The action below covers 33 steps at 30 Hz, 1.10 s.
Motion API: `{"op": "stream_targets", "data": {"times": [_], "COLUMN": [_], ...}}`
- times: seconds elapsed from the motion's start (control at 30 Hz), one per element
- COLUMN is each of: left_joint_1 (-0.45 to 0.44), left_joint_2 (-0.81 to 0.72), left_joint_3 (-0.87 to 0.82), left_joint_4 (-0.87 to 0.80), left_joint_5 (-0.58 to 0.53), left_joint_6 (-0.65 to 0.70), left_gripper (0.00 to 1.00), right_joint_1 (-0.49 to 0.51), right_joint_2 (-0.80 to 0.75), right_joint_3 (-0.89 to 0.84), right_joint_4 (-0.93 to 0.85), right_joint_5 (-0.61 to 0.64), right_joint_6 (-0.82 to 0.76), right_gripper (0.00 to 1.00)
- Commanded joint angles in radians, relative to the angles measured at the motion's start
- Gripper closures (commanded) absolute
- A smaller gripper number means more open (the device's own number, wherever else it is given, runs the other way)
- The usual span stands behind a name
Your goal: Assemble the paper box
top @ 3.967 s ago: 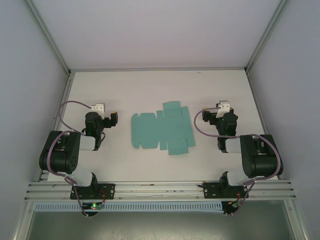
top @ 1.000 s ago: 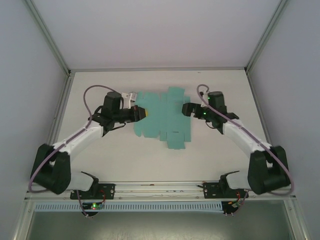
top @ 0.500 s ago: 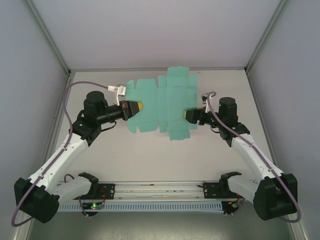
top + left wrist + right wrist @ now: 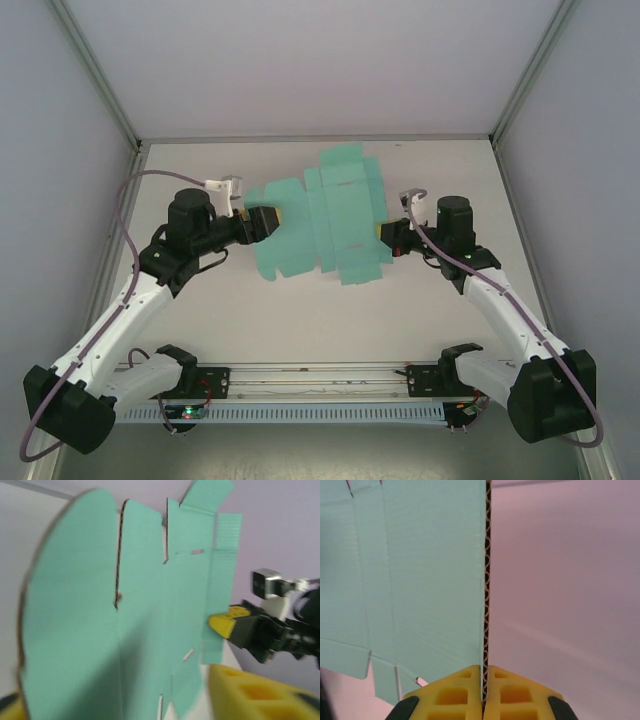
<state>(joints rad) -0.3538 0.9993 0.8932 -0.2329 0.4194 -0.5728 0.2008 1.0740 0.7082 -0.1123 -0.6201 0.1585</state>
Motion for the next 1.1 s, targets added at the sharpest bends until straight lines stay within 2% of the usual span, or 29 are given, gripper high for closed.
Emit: {"op": "stream_targets", "data": {"times": [0.0,0.1,0.17,0.27,0.37,0.5,0.7,0.83,0.9,0.97,1.07], "left_joint_1": [-0.007,-0.007,-0.007,-0.006,-0.007,-0.007,-0.007,-0.007,-0.008,-0.008,-0.011], "left_joint_2": [-0.041,-0.037,-0.025,-0.01,0.021,0.097,0.245,0.33,0.366,0.395,0.437], "left_joint_3": [-0.023,-0.017,-0.005,-0.01,-0.004,0.045,0.161,0.226,0.241,0.258,0.286], "left_joint_4": [-0.235,-0.379,-0.429,-0.35,-0.237,-0.151,-0.138,-0.137,-0.124,-0.111,-0.108], "left_joint_5": [-0.378,-0.635,-0.685,-0.561,-0.401,-0.233,-0.161,-0.099,-0.082,-0.05,-0.032], "left_joint_6": [0.037,0.014,-0.005,0.027,0.039,0.047,0.052,0.05,0.036,0.038,0.025], "left_gripper": [0.0,0.0,0.0,0.0,0.0,0.0,0.0,0.0,0.0,0.0,0.0], "right_joint_1": [0.055,0.132,0.189,0.266,0.341,0.395,0.498,0.53,0.535,0.536,0.542], "right_joint_2": [0.058,0.132,0.181,0.246,0.296,0.348,0.431,0.492,0.517,0.524,0.528], "right_joint_3": [0.054,0.1,0.135,0.166,0.166,0.167,0.111,0.06,0.02,0.0,0.015], "right_joint_4": [-0.081,-0.117,-0.134,-0.109,0.004,0.147,0.403,0.585,0.704,0.749,0.716], "right_joint_5": [0.124,0.253,0.362,0.504,0.71,0.847,1.039,1.098,1.088,1.041,0.997], "right_joint_6": [-0.176,-0.298,-0.388,-0.544,-0.671,-0.824,-1.095,-1.221,-1.271,-1.3,-1.27], "right_gripper": [1.0,1.0,1.0,1.0,1.0,1.0,1.0,1.0,1.0,1.0,1.0]}}
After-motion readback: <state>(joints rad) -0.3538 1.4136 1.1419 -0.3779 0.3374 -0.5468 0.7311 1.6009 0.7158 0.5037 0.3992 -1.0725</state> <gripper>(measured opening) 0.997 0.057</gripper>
